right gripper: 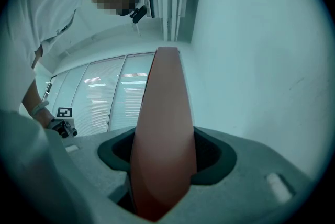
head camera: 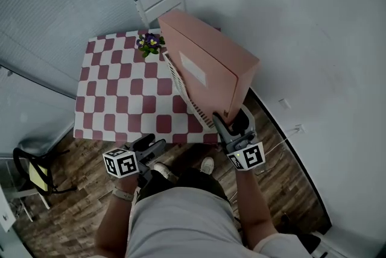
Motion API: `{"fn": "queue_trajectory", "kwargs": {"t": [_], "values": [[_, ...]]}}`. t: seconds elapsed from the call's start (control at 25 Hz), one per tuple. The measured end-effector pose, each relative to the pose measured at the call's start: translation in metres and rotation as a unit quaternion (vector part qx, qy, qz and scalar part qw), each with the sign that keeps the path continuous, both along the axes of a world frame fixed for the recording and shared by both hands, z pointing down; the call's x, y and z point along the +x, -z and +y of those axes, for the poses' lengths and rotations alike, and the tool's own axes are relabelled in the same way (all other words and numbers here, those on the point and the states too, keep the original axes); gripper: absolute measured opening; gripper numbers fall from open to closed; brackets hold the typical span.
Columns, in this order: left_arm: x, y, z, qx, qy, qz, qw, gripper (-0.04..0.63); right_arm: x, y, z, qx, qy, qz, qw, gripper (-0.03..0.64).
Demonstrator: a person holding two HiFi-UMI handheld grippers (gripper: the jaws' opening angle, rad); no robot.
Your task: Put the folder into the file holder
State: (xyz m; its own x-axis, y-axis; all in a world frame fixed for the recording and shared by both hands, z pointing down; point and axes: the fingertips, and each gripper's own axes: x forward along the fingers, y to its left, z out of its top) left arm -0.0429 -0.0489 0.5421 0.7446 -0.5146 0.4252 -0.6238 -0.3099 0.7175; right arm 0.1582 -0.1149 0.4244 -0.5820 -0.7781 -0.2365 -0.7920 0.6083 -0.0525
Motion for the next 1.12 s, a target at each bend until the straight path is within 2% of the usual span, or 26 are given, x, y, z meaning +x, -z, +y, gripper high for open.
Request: {"fn": "queue_trajectory", "kwargs": {"t": [0.48,0.76,0.96,1.12], "values": [[-0.019,-0.012,0.015,-0.019,0.031,-0.014,0.9992,0.289,-0.015,-0.034,-0.011,-0.009,-0.005,0.008,1.000,0.279],[-0.013,-0.017,0.016,-0.023,0.028,-0.011,0.9993,0.288,-0.022,-0.049,-0.008,-0.047,0.002,0.056,0.997,0.291],[-0.007,-0.019,0.015,-0.022,0.024,-0.004,0.9995,0.288,-0.021,-0.048,-0.011,-0.079,0.009,0.070,0.994,0.314],[-0.007,-0.018,0.016,-0.021,0.021,-0.003,0.9995,0.288,-0.023,-0.026,-0.015,-0.065,0.005,0.093,0.994,0.331]]}}
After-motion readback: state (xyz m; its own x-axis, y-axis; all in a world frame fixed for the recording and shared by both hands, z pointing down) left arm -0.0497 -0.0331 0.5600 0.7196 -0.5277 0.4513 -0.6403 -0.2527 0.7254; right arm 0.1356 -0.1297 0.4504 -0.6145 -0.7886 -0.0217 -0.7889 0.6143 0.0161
